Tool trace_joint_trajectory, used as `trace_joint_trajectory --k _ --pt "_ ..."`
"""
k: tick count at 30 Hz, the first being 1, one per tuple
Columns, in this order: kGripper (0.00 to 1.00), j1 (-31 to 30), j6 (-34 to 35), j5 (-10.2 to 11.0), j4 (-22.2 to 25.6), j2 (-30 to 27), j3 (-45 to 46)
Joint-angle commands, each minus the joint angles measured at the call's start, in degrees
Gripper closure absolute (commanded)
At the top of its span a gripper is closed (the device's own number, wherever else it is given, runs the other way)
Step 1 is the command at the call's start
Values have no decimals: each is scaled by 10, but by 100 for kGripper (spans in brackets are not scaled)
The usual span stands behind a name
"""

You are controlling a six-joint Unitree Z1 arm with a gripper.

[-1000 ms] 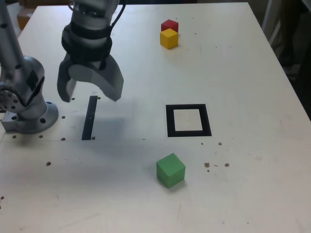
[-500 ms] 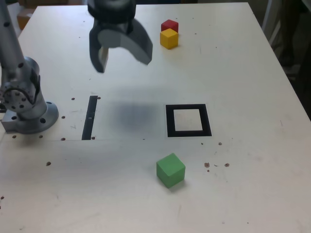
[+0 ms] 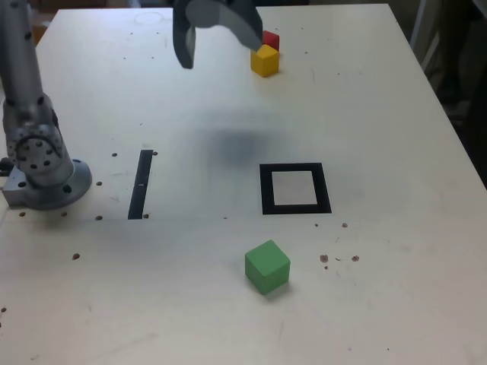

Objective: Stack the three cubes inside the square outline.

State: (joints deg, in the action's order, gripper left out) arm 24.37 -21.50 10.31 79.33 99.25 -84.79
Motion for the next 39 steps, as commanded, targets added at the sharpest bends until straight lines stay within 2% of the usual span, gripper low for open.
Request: trace_joint_trajectory --k 1,8,21,30,39 --pt "1 12 -7 4 1 9 -17" --pt "1 69 -56 19 18 51 -84" --pt "1 161 -163 21 51 182 -256" --pt "1 194 -213 23 64 273 -366" --pt "2 205 -243 22 79 342 -439"
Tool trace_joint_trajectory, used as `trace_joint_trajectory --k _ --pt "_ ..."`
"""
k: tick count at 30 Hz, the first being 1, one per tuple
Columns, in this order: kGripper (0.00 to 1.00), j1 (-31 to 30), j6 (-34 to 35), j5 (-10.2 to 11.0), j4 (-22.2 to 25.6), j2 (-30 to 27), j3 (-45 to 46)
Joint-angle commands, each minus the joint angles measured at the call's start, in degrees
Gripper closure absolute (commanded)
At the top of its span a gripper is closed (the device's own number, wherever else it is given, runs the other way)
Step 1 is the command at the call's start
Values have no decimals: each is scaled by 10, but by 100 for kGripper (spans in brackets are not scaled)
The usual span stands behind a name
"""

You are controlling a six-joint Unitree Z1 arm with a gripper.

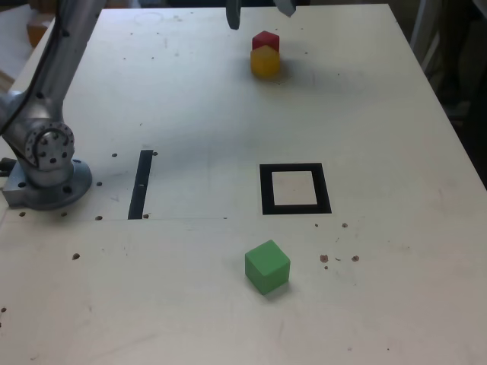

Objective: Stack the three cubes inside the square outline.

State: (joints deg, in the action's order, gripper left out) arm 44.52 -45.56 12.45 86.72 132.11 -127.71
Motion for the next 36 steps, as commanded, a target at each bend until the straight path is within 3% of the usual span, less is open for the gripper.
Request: trace_joint_trajectory --k 1,7,24,36 --pt "2 6 -3 0 9 22 -17" --pt "3 13 -11 -7 20 66 -51" --pt "6 14 -17 -20 19 108 -74" --pt "18 14 -16 -20 4 128 -68"
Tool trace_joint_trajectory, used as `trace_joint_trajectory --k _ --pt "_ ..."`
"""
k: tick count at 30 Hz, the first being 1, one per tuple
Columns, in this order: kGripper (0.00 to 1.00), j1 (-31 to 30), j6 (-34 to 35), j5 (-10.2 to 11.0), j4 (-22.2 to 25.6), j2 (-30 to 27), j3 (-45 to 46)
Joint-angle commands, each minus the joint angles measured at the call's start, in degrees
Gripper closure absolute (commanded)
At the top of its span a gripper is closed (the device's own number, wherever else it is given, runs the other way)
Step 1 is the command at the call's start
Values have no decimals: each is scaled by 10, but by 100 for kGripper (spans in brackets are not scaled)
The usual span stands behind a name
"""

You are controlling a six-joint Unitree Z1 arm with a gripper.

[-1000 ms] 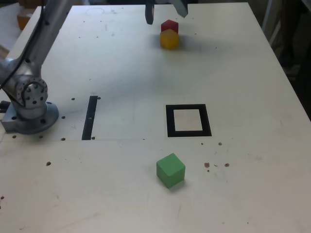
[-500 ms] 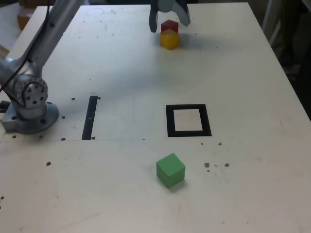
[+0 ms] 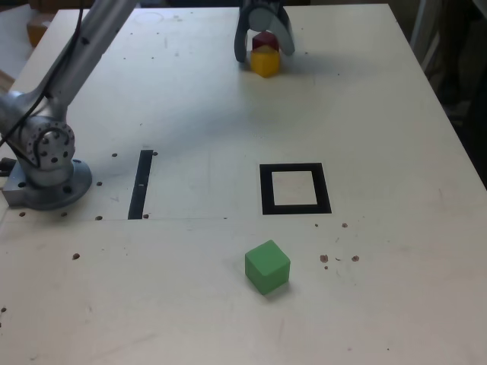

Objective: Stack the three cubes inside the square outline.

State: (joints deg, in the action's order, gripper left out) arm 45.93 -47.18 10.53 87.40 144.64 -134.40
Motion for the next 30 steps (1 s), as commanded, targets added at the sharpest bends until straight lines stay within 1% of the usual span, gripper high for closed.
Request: trace_joint_trajectory --k 1,10,20,26,30 --pt "19 0 1 0 -4 2 -1" --pt "35 0 1 -2 -3 2 -10" --pt "45 0 1 -8 -8 6 -21" --pt "54 -2 0 -11 -12 5 -29" --pt "55 -7 -1 -14 -11 1 -41"
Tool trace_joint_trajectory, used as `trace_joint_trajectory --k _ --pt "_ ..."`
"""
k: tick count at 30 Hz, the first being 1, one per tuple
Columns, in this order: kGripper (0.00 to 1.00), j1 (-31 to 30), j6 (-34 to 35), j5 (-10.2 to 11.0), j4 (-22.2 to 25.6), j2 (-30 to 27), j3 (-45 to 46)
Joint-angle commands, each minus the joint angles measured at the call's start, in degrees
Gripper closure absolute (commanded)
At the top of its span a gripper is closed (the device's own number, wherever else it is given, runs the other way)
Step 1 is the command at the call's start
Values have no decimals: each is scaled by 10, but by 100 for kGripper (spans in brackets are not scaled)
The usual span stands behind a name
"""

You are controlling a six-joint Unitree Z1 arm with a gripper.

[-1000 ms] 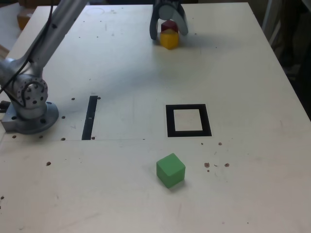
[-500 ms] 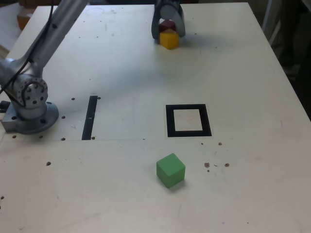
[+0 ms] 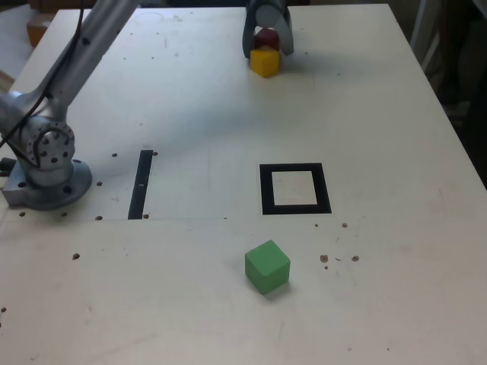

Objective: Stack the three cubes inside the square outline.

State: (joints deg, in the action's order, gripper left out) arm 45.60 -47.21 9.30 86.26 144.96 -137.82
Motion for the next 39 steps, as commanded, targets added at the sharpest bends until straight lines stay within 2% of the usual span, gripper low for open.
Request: trace_joint_trajectory --k 1,6,10,14,19,23,30,39 --pt "55 -5 -2 -2 2 -3 -11" --pt "55 -10 -4 -4 14 -14 -33" --pt "55 -13 -5 4 31 -31 -46" --pt "55 -17 -8 14 51 -58 -53" --pt "55 -38 -10 17 65 -100 -31" --pt "55 -74 -4 18 66 -140 24" --pt "55 -149 42 17 54 -240 170" --pt "55 -267 155 15 -8 -369 379"
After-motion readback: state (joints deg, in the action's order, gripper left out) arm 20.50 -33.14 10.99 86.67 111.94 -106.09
